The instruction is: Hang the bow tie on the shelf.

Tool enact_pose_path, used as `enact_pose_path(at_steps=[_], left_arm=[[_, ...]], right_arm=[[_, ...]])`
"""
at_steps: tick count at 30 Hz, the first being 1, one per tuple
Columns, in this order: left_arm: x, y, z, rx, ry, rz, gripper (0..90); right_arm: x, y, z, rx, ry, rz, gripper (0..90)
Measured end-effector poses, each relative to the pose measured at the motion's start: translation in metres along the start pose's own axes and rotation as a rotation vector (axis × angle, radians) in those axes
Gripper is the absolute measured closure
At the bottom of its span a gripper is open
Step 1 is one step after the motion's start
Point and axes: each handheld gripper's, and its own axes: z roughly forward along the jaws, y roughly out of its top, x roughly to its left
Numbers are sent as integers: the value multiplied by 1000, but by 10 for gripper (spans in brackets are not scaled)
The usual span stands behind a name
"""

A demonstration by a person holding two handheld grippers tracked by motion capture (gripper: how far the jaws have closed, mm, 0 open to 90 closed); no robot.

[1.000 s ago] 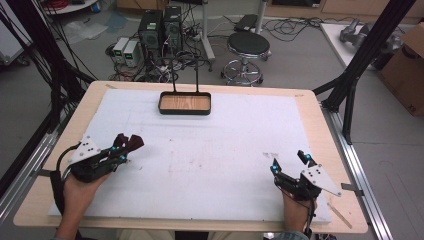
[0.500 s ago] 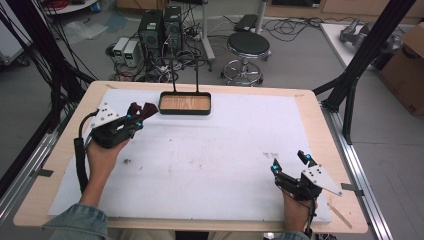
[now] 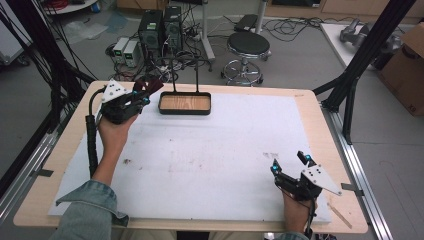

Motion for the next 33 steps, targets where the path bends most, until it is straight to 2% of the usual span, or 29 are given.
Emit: enact_pose_path(at_steps=[4,8,11,18,23,33], left_arm=[[5,9,9,-16,7,2,749],[14,15,22,-39,22,-15,749],[15,18,30,-58,35,-3,749],[17,26,48,-77,11,7,748],[19,25,58,-80,-13,2,749],[28,18,74,-45,-16,-14,748]], right_arm=[[-1,0,0,3,-1,2,126],[-1,0,1,6,2,7,126],[-1,-1,1,10,4,9,127],[-1,-1,2,14,6,12,127],[-1,-1,2,19,6,15,127],[-1,-1,3,27,3,7,127]])
